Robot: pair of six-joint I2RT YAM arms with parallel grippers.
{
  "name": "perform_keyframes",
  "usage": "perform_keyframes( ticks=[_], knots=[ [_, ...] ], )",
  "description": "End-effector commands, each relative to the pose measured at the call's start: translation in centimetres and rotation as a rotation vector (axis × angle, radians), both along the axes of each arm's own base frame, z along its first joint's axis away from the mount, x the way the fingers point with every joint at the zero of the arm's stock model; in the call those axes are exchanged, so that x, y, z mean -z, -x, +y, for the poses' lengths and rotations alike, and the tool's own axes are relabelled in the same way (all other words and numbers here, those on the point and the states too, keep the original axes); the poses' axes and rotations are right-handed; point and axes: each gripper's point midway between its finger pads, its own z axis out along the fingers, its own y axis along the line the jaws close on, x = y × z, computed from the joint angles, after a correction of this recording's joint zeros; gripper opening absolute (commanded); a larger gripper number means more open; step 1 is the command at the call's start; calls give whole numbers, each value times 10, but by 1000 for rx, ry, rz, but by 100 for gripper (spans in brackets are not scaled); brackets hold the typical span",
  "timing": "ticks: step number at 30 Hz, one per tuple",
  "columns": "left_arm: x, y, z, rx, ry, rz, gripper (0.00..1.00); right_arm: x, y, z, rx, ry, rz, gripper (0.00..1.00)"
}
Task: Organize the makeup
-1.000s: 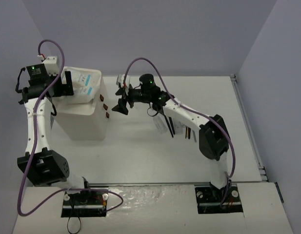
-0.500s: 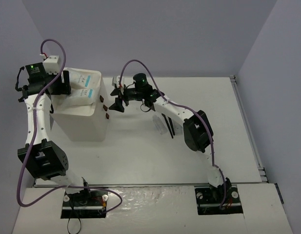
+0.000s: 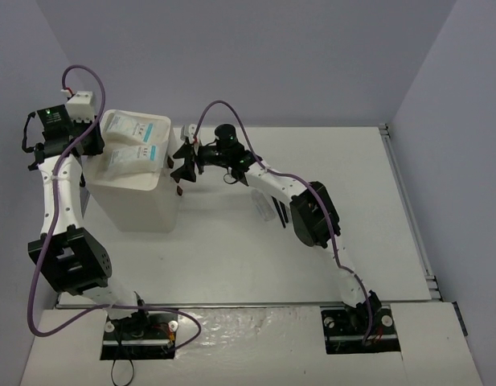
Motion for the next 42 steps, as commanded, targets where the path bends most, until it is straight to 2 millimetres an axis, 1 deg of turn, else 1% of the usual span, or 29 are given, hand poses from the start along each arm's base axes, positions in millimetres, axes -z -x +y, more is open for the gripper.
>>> perform_keyframes(
  ticks=[1,3,7,9,12,14,15,17,18,19,20,22,24,25,28,30,32,33,40,41,42],
  knots=[
    [-8,-9,-35,119,89,-46,7,-73,11,9,-48,-157,-129,60],
    [-9,-8,-38,120,97,-49,2,-74,10,10,-45,-161,-128,59],
    [-10,-5,-45,121,103,-55,0,-76,9,10,-36,-166,-123,56],
    [-12,-4,-47,122,105,-58,0,-78,9,9,-32,-166,-122,51],
    [-14,-2,-49,127,103,-59,0,-80,10,7,-28,-161,-124,40],
    [-12,-1,-51,129,101,-55,0,-82,10,5,-24,-158,-126,26],
    [-12,-1,-51,128,101,-53,0,-82,10,3,-20,-155,-124,21],
    [-10,0,-50,122,99,-47,0,-90,11,-1,-8,-159,-135,11],
    [-10,0,-49,118,98,-45,0,-88,10,-4,2,-151,-133,6],
    [-9,1,-49,114,97,-43,0,-85,9,-7,11,-143,-131,2],
    [-9,1,-48,110,94,-43,0,-85,8,-10,18,-134,-132,1],
    [-8,1,-45,91,88,-41,0,-87,6,-18,35,-118,-131,0],
    [-6,1,-41,67,82,-35,0,-94,6,-28,47,-109,-137,0],
    [-6,1,-40,63,81,-36,0,-86,3,-34,60,-88,-126,0],
    [-3,0,-37,43,77,-22,0,-92,3,-51,95,-68,-131,0],
    [-3,0,-34,27,71,-20,0,-85,1,-65,122,-36,-118,0],
    [-1,0,-32,15,68,-15,0,-89,2,-76,144,-20,-130,0],
    [-1,-1,-31,13,66,-15,0,-87,3,-82,159,-6,-122,0],
    [3,-3,-31,9,75,-9,0,-77,5,-112,223,44,-93,0],
    [3,-3,-31,10,76,-8,0,-78,5,-115,232,48,-92,0],
    [3,-3,-31,9,77,-9,0,-73,5,-119,240,58,-84,0]
  ],
)
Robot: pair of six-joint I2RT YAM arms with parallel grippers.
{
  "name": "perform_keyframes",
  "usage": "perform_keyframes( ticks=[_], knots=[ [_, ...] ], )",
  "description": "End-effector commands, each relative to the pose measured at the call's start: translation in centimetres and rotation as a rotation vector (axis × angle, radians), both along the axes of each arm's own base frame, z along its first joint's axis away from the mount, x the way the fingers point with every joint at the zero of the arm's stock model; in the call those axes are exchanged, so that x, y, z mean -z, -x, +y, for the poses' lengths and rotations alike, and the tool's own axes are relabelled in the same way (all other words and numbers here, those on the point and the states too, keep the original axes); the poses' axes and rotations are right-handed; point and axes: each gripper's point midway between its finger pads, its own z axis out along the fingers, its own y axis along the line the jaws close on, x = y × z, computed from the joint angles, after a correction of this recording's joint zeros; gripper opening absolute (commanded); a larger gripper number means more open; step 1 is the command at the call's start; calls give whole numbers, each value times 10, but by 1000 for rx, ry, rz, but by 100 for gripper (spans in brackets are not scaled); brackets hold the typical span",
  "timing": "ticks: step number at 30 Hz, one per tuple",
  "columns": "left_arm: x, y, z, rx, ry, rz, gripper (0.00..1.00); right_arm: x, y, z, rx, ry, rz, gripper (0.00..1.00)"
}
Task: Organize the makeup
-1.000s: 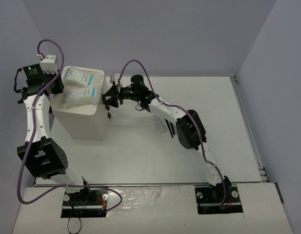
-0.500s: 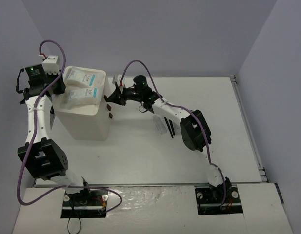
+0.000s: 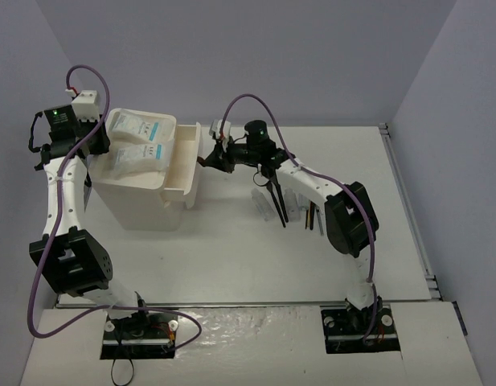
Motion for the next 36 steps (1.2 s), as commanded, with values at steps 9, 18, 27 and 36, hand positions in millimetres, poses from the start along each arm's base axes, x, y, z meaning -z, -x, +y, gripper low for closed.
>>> perform_keyframes(
  ticks=[9,18,27,36],
  knots=[
    [1,-2,-17,20,57,2,0,-62,1,-44,92,-27,-123,3],
    [-18,-2,-24,36,80,-49,65,-90,-1,-65,211,-12,-125,69],
    [-86,18,-31,15,89,-188,97,-115,-3,-167,712,-8,-24,82],
    [-138,83,-64,-2,166,-308,97,-7,9,-332,1321,87,297,77]
  ],
)
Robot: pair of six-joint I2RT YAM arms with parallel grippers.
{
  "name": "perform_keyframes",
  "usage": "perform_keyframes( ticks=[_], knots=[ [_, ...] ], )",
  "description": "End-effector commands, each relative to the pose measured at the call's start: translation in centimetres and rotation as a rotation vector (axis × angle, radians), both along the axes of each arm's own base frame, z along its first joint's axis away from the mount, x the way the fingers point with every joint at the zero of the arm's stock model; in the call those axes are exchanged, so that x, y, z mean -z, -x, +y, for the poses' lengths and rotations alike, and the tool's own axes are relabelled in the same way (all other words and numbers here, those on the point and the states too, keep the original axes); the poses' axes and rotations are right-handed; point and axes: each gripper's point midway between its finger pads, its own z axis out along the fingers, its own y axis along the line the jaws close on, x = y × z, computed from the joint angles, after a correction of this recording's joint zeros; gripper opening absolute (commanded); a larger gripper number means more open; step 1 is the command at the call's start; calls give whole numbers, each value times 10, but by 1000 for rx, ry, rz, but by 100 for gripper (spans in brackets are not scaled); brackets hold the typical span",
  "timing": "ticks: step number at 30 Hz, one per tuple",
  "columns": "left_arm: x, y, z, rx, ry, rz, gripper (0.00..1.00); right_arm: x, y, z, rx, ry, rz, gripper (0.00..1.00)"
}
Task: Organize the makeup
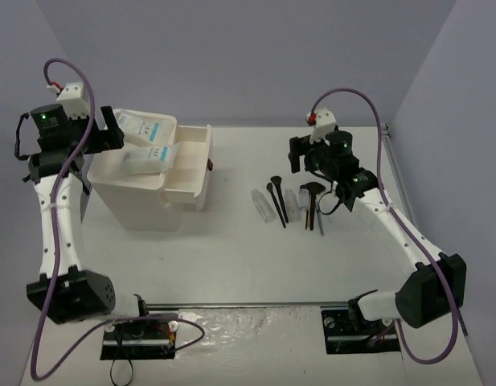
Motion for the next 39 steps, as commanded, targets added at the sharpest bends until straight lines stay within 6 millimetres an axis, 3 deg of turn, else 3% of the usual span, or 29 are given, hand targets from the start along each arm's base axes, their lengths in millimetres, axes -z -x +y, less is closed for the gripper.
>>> perform_keyframes(
  ticks=[1,4,10,13,17,24,27,32,39],
  knots=[
    [-72,50,-44,54,48,-208,97,67,4,-80,362,-52,182,76],
    [-56,77,-73,117,67,-215,97,115,7,-112,452,-46,296,75],
    [-15,122,-105,170,33,-204,97,183,4,-139,505,-21,454,66],
    [15,137,-104,150,-20,-179,97,205,1,-143,513,-16,498,60],
    [29,146,-97,117,-37,-202,97,223,-5,-143,510,-4,527,45],
    [50,144,-98,117,-31,-160,97,235,-13,-141,489,4,539,29],
    [51,144,-98,116,-32,-155,97,234,-11,-138,470,-1,538,29],
    [54,143,-98,118,-32,-147,97,213,-15,-138,465,-9,474,29],
    [57,142,-99,120,-33,-136,97,198,-15,-114,361,-26,443,33]
  ],
)
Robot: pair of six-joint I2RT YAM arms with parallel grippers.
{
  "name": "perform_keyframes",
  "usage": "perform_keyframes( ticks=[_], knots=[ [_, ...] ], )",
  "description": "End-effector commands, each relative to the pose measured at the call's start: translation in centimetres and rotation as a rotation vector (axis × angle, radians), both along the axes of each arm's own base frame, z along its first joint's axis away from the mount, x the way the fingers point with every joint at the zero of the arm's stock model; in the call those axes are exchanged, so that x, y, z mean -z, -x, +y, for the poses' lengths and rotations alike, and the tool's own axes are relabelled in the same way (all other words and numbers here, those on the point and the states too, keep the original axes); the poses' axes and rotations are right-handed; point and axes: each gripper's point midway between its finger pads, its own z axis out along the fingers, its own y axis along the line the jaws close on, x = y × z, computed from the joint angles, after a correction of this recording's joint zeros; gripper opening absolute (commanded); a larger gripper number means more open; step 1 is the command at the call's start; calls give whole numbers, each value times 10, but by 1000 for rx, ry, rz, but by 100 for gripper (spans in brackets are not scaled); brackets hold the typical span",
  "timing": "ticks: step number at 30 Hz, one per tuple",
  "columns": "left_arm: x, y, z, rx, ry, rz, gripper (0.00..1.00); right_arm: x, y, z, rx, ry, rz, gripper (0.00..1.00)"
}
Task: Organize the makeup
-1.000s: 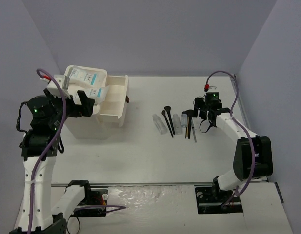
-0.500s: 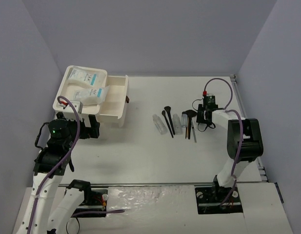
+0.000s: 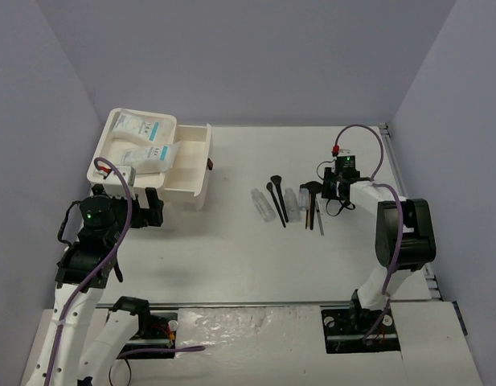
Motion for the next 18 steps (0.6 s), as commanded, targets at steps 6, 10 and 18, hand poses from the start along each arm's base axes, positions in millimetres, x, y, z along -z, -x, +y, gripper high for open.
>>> perform_keyframes(
  ticks=[6,10,18],
  knots=[
    [-24,-12,-2,-2,10,-83,97,-25,-14,24,-104,-15,-89,33],
    [-23,-12,-2,0,8,-78,97,-18,-12,19,-85,8,-71,33],
    [-22,-13,-3,4,12,-74,97,-1,-9,16,-78,21,-29,31]
  ],
)
